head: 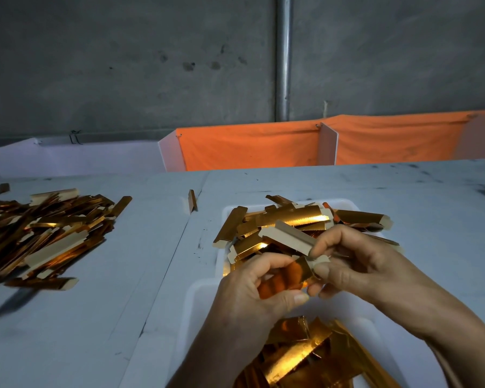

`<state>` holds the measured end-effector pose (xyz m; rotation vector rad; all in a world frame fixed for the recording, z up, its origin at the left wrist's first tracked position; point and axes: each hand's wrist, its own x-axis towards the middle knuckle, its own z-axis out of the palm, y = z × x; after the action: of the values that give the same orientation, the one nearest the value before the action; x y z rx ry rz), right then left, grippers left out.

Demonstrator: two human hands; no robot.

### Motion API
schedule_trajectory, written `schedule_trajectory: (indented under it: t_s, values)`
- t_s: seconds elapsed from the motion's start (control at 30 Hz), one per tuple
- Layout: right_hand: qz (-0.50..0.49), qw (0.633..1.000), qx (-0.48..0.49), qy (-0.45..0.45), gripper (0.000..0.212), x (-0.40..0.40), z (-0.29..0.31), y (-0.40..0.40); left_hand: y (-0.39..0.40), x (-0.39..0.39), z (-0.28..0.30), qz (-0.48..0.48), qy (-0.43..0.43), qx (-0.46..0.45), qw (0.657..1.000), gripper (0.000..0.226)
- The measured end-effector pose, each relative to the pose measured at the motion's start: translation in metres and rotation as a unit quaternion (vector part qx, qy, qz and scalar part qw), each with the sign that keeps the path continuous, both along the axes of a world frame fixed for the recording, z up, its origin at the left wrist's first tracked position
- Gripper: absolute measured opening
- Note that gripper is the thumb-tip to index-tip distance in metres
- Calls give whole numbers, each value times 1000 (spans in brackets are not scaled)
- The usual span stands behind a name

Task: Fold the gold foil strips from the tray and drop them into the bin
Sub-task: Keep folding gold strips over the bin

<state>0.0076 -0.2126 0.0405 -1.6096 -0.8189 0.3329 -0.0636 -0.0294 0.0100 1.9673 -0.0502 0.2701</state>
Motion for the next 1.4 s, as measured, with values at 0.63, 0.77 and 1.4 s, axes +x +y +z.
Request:
schedule_trajectory:
  t_s: [0.63, 0.77, 1.4]
  values:
    - [34, 981, 30, 191, 19, -1, -3, 8, 0, -2, -1, 27, -85, 117, 989, 29]
    - [53, 973, 44, 221, 25, 0, -5, 9, 1, -2, -1, 23, -82, 122, 989, 29]
    - [38, 960, 12, 278, 31, 5, -9, 8, -1, -2, -2, 12, -58, 131, 990, 38]
